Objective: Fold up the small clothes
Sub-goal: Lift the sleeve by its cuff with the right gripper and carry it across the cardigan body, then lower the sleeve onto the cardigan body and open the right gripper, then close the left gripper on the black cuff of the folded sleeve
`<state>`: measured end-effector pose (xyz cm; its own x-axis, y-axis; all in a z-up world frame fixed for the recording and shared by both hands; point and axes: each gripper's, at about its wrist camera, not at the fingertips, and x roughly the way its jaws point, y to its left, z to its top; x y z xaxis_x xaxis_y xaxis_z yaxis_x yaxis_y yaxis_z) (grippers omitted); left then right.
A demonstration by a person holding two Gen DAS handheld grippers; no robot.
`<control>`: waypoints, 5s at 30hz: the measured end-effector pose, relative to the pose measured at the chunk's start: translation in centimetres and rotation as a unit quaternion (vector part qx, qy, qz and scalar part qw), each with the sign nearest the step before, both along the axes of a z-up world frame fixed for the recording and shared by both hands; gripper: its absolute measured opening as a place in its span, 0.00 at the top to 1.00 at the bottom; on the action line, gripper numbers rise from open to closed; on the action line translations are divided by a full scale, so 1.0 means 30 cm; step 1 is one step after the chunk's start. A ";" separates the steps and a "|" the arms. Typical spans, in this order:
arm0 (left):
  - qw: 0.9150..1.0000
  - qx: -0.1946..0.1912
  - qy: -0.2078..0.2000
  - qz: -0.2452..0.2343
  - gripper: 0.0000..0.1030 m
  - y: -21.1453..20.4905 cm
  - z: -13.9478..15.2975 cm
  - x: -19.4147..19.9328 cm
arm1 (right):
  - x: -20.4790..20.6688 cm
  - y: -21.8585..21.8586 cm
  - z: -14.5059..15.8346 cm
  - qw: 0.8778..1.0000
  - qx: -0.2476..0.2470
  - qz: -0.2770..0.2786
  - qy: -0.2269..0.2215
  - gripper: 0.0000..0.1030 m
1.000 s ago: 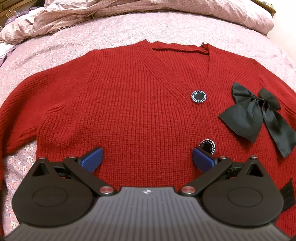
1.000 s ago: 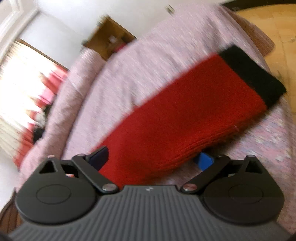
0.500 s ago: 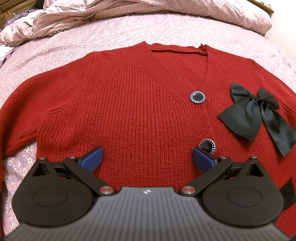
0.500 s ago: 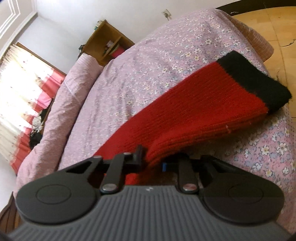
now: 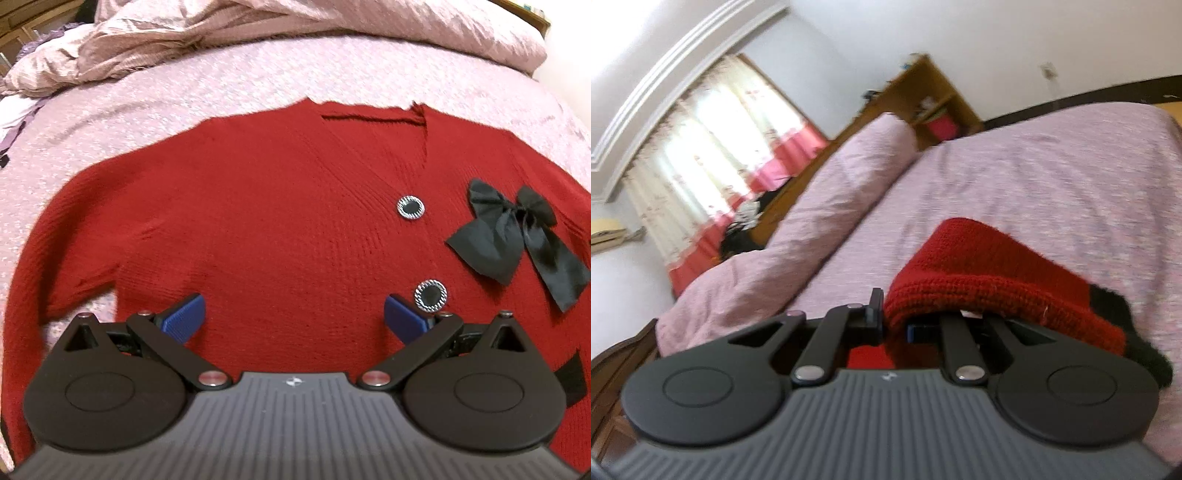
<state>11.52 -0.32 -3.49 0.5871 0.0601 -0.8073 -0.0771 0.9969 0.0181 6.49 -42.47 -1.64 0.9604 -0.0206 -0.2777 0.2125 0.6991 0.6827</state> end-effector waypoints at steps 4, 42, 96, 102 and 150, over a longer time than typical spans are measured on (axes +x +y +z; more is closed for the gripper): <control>1.000 -0.008 -0.011 0.009 0.00 0.036 0.026 -0.012 | 0.052 0.069 0.047 0.999 0.007 0.034 -0.019 0.86; 0.995 -0.028 -0.026 0.088 0.00 0.288 0.014 -0.095 | 0.303 0.909 -0.086 0.941 -0.161 0.294 0.053 0.84; 0.960 0.141 -0.112 -0.215 0.00 -0.434 0.024 0.136 | 0.063 0.440 -0.005 0.957 -0.152 0.178 0.173 0.28; 0.962 0.122 -0.114 -0.216 0.14 -0.459 0.016 0.155 | 0.059 0.398 -0.012 0.961 -0.137 0.160 0.178 0.28; 0.992 0.036 -0.112 0.035 0.33 0.227 0.042 0.046 | 0.132 0.538 -0.146 0.926 -0.185 0.233 0.233 0.26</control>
<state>12.90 6.49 -2.23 0.7437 0.1605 -0.6490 -0.1571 0.9855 0.0637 10.46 -26.33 -6.01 0.6659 0.1895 -0.7216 0.0402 0.9567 0.2883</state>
